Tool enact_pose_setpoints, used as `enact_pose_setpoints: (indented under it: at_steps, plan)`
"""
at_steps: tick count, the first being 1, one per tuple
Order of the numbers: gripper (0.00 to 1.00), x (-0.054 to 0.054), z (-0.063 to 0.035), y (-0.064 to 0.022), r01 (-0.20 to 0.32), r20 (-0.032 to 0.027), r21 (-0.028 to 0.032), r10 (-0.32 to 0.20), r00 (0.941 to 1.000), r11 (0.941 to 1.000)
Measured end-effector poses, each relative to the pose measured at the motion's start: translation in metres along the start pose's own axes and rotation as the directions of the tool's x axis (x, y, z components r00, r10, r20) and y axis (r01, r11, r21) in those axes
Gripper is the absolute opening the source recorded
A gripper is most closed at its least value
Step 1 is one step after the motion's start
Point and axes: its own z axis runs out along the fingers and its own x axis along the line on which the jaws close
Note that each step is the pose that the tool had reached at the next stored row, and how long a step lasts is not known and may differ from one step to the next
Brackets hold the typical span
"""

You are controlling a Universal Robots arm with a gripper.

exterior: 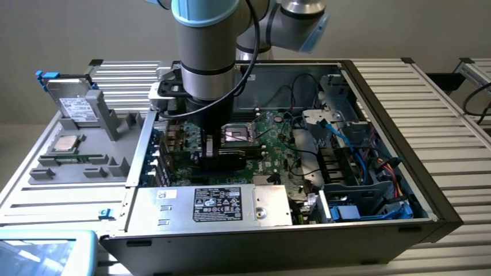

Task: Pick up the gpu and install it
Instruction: 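Insert the gpu into the slot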

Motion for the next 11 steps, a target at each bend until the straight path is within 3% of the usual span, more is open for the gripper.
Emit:
enact_pose_setpoints:
  at_steps: [11]
  plan:
    - [0.28, 0.0000, 0.0000, 0.0000, 0.000, 0.0001, 0.0000, 0.000, 1.0000, 1.0000]
